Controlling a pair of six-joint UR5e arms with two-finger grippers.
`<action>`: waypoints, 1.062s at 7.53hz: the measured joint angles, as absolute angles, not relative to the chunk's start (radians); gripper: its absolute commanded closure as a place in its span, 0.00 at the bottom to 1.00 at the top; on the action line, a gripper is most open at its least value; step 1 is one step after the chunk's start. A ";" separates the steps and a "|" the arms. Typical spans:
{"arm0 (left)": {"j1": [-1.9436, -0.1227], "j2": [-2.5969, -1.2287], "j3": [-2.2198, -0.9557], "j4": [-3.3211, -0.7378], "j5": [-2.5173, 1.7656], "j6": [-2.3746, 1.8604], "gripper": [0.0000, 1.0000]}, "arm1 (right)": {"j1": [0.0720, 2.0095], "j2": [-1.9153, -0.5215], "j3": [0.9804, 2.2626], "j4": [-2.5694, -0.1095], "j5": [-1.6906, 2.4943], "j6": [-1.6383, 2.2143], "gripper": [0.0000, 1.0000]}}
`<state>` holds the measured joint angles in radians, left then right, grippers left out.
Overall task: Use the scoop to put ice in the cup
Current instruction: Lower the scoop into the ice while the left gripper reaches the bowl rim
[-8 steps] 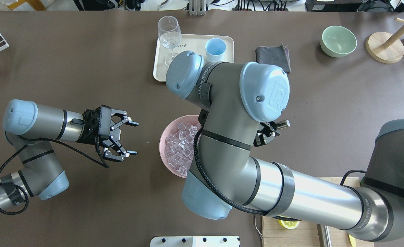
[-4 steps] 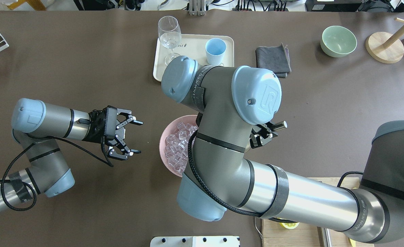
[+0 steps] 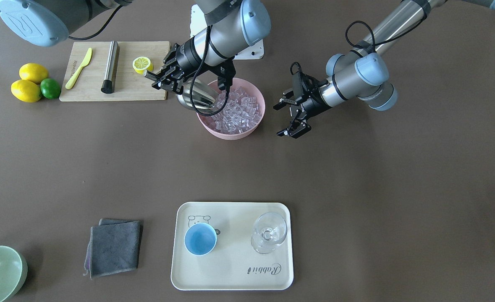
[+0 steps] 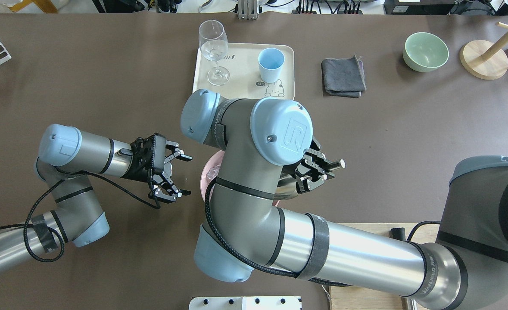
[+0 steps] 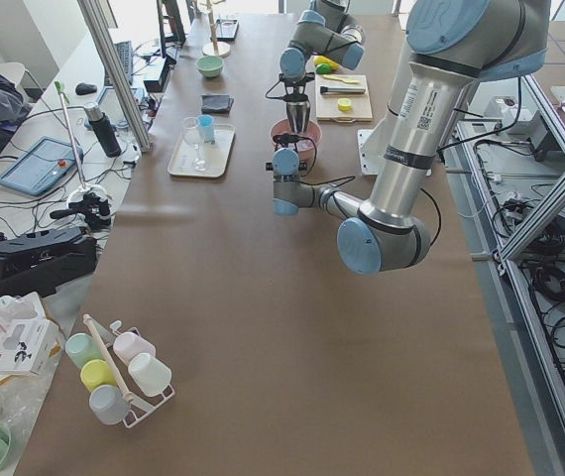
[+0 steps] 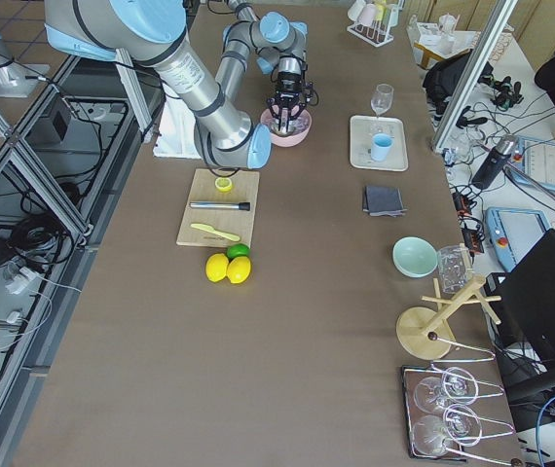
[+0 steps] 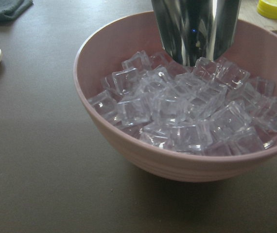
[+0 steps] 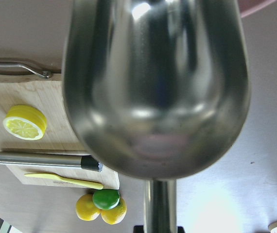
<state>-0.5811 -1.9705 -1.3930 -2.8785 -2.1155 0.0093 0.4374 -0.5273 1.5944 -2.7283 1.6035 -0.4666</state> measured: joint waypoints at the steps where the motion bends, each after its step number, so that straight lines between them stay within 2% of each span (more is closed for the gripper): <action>1: -0.580 -1.974 -1.392 -2.876 -2.114 0.007 0.02 | 0.427 -0.524 1.582 -2.720 1.597 -0.455 1.00; 5: -0.587 -1.991 -1.384 -2.868 -2.112 0.005 0.02 | 0.402 -0.546 1.560 -2.622 1.596 -0.407 1.00; 8: -0.573 -2.049 -1.317 -2.841 -2.115 0.002 0.02 | 0.398 -0.564 1.561 -2.568 1.602 -0.359 1.00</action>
<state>-0.5726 -2.0486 -1.3167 -2.8414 -2.1153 0.0018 0.3977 -0.5636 1.5608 -2.5684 1.6025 -0.3593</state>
